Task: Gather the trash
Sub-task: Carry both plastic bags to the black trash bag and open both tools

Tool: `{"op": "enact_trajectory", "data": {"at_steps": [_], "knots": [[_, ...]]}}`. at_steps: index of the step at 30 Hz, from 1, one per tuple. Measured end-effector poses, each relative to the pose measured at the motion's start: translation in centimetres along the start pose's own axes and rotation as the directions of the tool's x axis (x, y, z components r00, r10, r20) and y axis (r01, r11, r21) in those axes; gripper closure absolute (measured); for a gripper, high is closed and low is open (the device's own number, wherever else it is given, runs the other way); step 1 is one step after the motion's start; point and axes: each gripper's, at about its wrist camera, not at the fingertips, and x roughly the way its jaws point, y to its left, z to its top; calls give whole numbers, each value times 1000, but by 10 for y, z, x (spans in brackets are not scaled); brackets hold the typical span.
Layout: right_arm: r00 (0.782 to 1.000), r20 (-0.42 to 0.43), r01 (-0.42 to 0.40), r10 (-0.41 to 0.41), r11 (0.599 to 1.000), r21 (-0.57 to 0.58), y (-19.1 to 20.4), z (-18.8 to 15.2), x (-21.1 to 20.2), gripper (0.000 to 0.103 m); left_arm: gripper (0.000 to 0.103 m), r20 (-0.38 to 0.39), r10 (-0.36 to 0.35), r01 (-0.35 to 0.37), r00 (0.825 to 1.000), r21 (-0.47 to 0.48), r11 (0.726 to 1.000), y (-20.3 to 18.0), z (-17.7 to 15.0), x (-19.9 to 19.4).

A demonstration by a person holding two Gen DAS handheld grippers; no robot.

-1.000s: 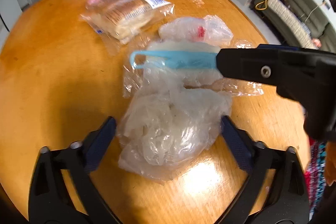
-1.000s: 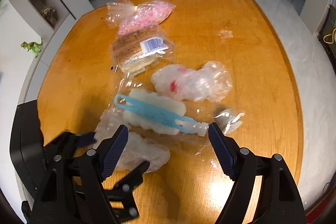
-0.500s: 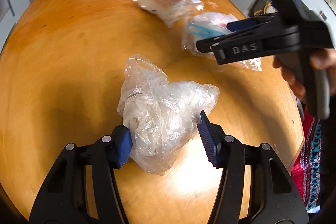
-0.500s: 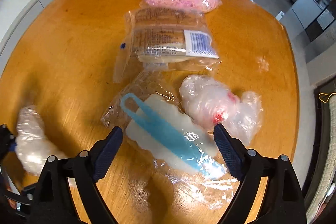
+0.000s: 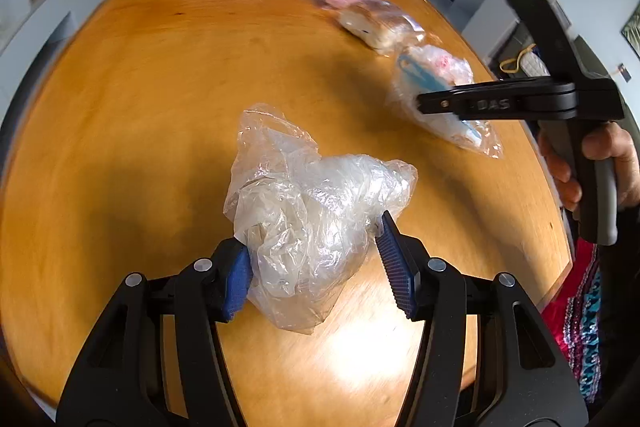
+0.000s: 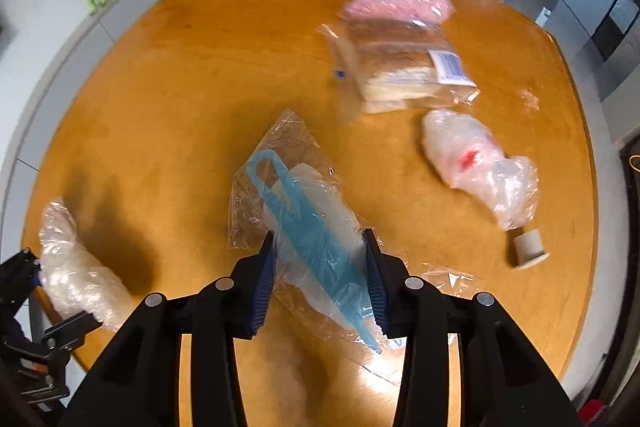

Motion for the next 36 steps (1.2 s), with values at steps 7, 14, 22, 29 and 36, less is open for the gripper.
{"op": "enact_trajectory", "data": {"at_steps": [7, 14, 22, 29, 36], "knots": [[997, 38, -66, 70, 992, -109, 89, -14, -22, 58, 47, 76, 63, -55, 995, -95, 994, 48, -49, -51], [986, 16, -157, 168, 947, -280, 194, -21, -21, 57, 46, 123, 158, -126, 980, -229, 965, 101, -108, -101], [950, -75, -302, 302, 840, -451, 318, -56, -19, 57, 46, 150, 292, -212, 945, -400, 892, 158, -182, -153], [888, -198, -451, 414, 704, -549, 417, -98, -17, 56, 46, 95, 412, -299, 906, -546, 782, 201, -259, -187], [857, -276, -511, 436, 645, -568, 489, -125, -2, 54, 44, 13, 478, -355, 878, -653, 669, 234, -318, -203]]}}
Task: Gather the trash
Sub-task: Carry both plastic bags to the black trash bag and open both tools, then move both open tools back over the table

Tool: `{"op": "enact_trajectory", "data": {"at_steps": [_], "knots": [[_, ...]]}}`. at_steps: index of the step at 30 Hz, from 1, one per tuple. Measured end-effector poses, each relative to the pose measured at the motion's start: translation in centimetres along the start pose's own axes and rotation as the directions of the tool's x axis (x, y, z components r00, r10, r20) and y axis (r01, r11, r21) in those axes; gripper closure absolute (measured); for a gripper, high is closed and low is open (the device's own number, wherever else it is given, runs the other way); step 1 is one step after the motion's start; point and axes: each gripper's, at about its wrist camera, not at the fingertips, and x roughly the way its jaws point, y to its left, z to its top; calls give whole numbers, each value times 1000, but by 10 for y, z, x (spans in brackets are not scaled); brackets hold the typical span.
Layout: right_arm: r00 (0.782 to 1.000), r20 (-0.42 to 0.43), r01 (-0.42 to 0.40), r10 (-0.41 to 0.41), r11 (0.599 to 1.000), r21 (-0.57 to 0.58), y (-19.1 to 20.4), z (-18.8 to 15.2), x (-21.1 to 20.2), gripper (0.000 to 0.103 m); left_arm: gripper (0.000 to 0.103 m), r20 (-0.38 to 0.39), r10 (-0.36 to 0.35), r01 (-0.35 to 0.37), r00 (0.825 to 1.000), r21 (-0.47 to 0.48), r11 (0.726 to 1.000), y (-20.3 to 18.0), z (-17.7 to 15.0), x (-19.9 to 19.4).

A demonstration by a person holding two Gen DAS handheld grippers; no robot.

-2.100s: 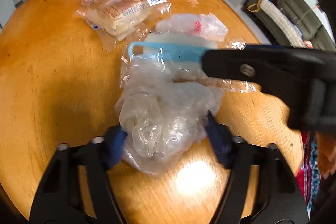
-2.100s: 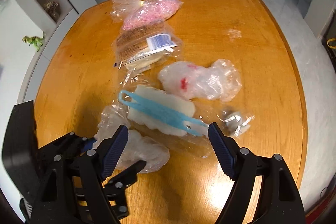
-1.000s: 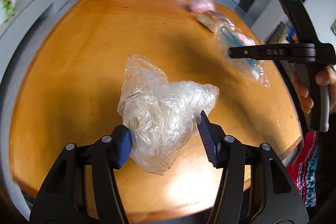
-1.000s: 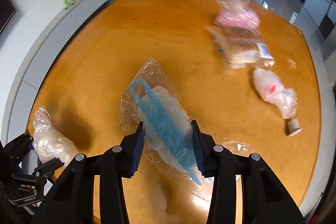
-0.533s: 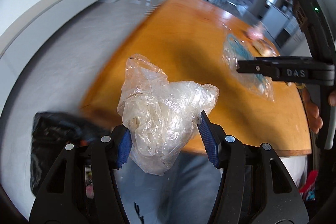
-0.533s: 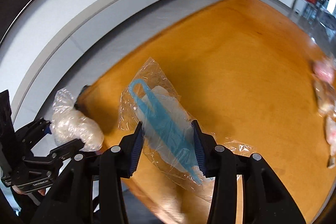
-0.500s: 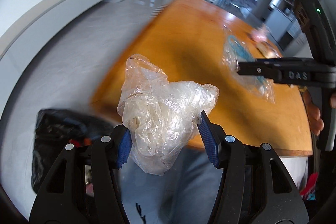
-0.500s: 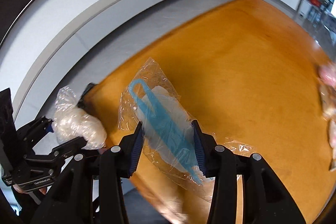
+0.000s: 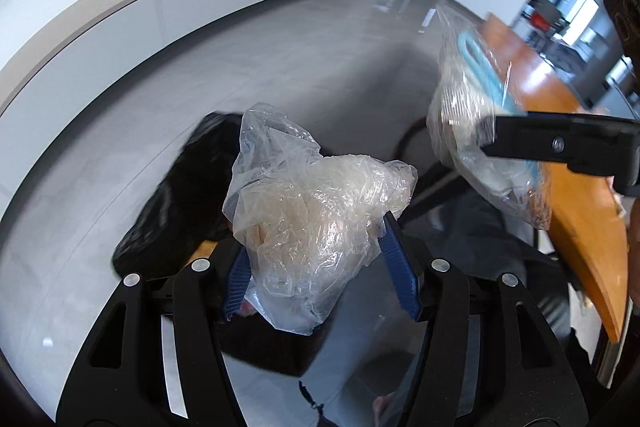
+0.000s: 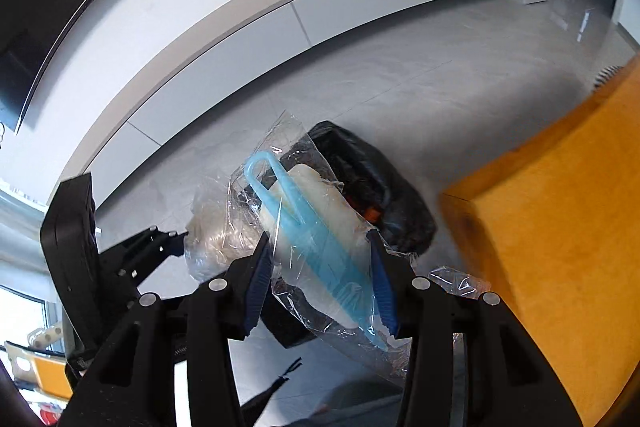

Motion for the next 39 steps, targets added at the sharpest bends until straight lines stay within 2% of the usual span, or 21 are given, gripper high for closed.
{"op": "enact_trajectory", "data": {"at_steps": [1, 2, 4, 7, 8, 12, 15, 24, 27, 33, 39], "knots": [[1000, -4, -4, 4, 1000, -1, 7, 5, 9, 51, 40, -6, 21, -21, 1000, -19, 1000, 10, -2, 0], [1000, -2, -4, 4, 1000, 1, 8, 7, 14, 42, 36, -11, 30, -30, 999, -31, 999, 12, -2, 0], [1000, -3, 9, -8, 1000, 12, 12, 14, 24, 24, 5, -26, 61, -63, 998, -69, 996, 29, -7, -4], [1000, -19, -8, 8, 1000, 15, 19, 17, 33, 22, 6, -8, 152, -152, 988, -90, 984, 38, -7, -12], [1000, -19, -6, 6, 1000, 9, 19, 19, 29, 22, 6, -3, 162, -162, 987, -94, 982, 41, -7, -13], [1000, 3, 6, -6, 1000, -10, 36, 11, 24, 22, 6, -1, 144, -143, 990, -125, 982, 47, -5, -17], [1000, 15, -4, 4, 1000, -1, 31, 19, 21, 22, 6, 4, 137, -136, 990, -125, 983, 41, 0, -18], [998, 60, -5, 3, 1000, 26, 5, 2, -13, 22, 6, 11, 110, -110, 994, -31, 993, 4, 6, -17], [997, 81, 8, -12, 999, 44, -11, -3, -27, 22, 6, 17, 89, -90, 996, 8, 996, -17, 11, -18], [988, 136, 57, -73, 991, 118, -65, -25, -67, 22, 6, 30, -4, 1, 1000, 102, 995, -75, 29, -16], [969, 186, 113, -160, 964, 241, -136, -57, -119, 22, 6, 16, -101, 94, 995, 235, 967, -162, 48, -4]]}}
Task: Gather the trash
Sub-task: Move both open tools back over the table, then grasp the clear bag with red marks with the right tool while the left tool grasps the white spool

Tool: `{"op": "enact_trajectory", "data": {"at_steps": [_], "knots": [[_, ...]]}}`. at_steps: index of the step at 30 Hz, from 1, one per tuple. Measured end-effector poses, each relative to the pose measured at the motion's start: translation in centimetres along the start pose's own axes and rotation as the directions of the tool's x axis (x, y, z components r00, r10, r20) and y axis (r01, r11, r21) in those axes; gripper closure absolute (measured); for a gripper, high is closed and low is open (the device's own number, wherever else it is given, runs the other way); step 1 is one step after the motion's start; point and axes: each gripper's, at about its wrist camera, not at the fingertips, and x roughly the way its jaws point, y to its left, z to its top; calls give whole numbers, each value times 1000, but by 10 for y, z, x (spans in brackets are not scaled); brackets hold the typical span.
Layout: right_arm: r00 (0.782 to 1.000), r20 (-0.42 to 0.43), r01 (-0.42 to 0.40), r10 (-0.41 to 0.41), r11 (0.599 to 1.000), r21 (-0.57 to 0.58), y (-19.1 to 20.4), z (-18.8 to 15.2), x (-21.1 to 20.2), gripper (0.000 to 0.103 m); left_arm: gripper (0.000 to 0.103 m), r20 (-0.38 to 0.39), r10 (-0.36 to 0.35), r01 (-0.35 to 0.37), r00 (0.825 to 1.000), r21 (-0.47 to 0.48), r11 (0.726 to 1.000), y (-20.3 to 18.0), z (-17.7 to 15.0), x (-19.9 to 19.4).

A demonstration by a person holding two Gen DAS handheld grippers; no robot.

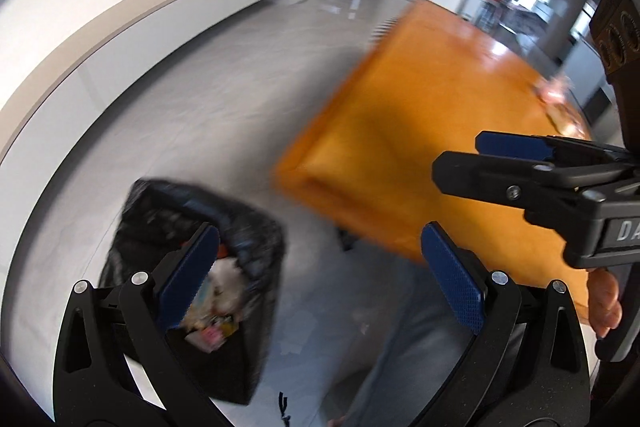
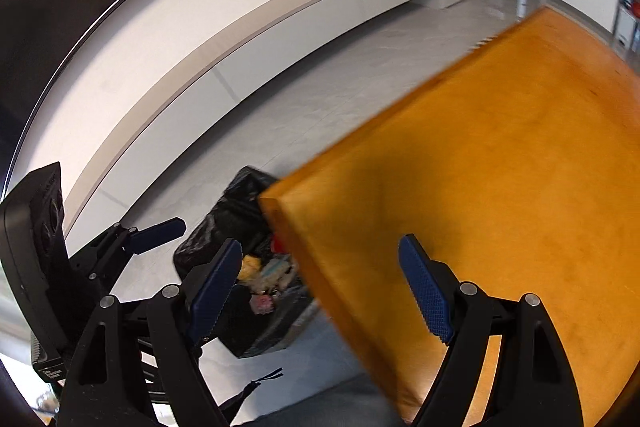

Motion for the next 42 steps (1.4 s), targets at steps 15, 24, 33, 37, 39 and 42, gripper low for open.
{"op": "enact_trajectory", "data": {"at_steps": [15, 24, 33, 37, 39, 42], "knots": [[960, 81, 223, -267, 909, 352, -213, -54, -111, 22, 6, -119, -159, 190, 980, 324, 927, -203, 47, 64], [876, -6, 417, -482, 753, 509, -341, -86, -155, 22, 6, -225, -211, 295, 951, 470, 832, -318, 52, 97], [868, -112, 475, -483, 744, 471, -409, -77, -147, 19, 6, -284, -225, 344, 932, 502, 793, -392, 57, 129], [826, -188, 562, -532, 748, 353, -422, -67, -129, 19, 6, -293, -205, 332, 934, 500, 800, -407, 63, 145], [801, -204, 598, -563, 733, 324, -427, -67, -125, 23, 6, -298, -203, 332, 933, 490, 806, -411, 65, 150], [809, -204, 586, -551, 726, 361, -439, -69, -129, 48, 6, -315, -203, 338, 927, 470, 815, -422, 66, 159]]}}
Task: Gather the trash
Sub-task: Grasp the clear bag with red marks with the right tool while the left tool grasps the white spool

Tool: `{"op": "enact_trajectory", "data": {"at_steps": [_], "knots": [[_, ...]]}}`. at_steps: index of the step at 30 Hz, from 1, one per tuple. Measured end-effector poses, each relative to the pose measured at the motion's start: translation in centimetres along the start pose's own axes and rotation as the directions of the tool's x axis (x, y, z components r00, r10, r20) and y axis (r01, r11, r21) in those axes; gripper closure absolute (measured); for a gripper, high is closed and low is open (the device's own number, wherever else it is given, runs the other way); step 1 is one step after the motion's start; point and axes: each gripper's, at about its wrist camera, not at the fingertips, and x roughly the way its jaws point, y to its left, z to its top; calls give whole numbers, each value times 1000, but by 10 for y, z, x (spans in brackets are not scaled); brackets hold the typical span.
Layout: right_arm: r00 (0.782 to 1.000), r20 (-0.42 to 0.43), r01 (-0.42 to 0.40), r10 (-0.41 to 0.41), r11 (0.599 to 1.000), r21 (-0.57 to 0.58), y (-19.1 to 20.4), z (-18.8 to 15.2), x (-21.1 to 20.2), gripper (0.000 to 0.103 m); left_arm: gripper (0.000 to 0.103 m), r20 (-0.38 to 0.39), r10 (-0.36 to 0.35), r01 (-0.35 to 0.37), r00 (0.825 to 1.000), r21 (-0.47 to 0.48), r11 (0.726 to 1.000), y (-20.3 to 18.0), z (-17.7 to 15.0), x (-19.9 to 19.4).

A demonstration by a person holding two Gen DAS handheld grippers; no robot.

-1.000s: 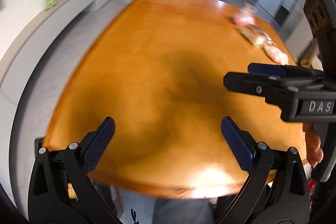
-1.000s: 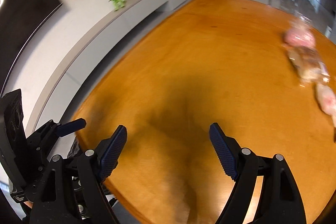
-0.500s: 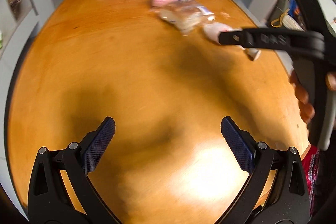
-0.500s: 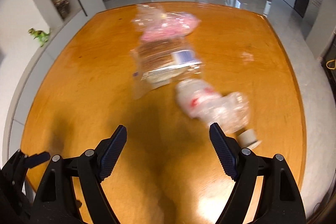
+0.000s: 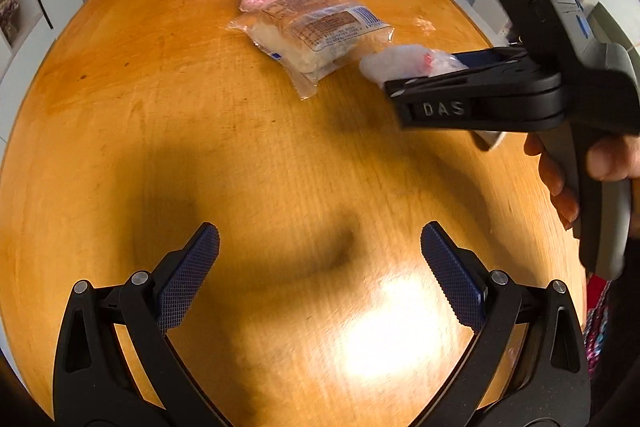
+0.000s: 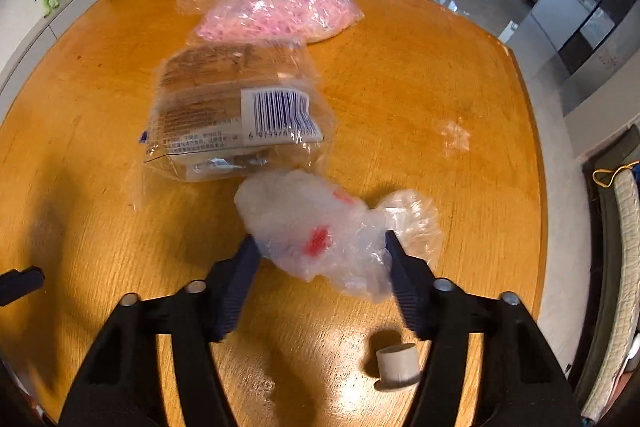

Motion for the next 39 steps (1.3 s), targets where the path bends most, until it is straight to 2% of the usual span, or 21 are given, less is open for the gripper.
{"op": "enact_trajectory", "data": {"at_steps": [2, 4, 8, 14, 20, 21, 23, 24, 26, 27, 29, 32, 34, 37, 39], "knots": [[1000, 18, -11, 10, 999, 43, -11, 1, -7, 62, 6, -5, -2, 2, 1000, -4, 1000, -5, 4, 5], [999, 37, -10, 7, 996, 91, -23, 0, -16, 65, 6, -11, -6, 6, 1000, -1, 1000, -13, 10, 11], [996, 87, -16, -2, 979, 203, -59, -12, -38, 65, 6, -17, -33, 33, 999, -9, 999, -31, 20, 21], [994, 110, -19, -24, 927, 375, -116, -49, -64, 65, 6, -33, -81, 79, 996, -54, 995, -68, 39, 40], [993, 112, -8, -44, 903, 429, -144, -78, -79, 64, 6, -47, -127, 123, 991, -74, 990, -109, 51, 58], [993, 112, -8, -46, 900, 437, -147, -83, -81, 64, 9, -45, -123, 120, 991, -61, 991, -116, 52, 60], [993, 111, -4, -50, 896, 444, -149, -89, -84, 64, 22, -46, -123, 122, 991, -20, 992, -130, 56, 66], [992, 110, -1, -54, 895, 446, -150, -93, -86, 64, 36, -60, -139, 140, 988, 4, 990, -136, 58, 72], [992, 111, 1, -56, 894, 448, -153, -97, -87, 64, 44, -50, -115, 117, 992, 46, 992, -145, 66, 78], [992, 111, 0, -56, 895, 446, -152, -98, -88, 64, 53, -57, -110, 114, 992, 63, 992, -147, 70, 83], [992, 111, 1, -56, 896, 444, -152, -102, -87, 64, 55, -57, -115, 119, 992, 79, 990, -150, 75, 84], [992, 114, 0, -56, 896, 445, -152, -104, -87, 64, 65, -55, -108, 114, 993, 122, 986, -151, 78, 84], [992, 115, -1, -56, 893, 449, -151, -105, -88, 64, 76, -53, -101, 108, 993, 149, 983, -150, 77, 83], [991, 125, -23, -37, 894, 447, -146, -106, -90, 64, 76, -74, -130, 141, 989, 163, 977, -140, 68, 74], [991, 136, -42, -20, 897, 441, -138, -107, -92, 64, 76, -83, -124, 137, 989, 172, 975, -134, 62, 69]]}}
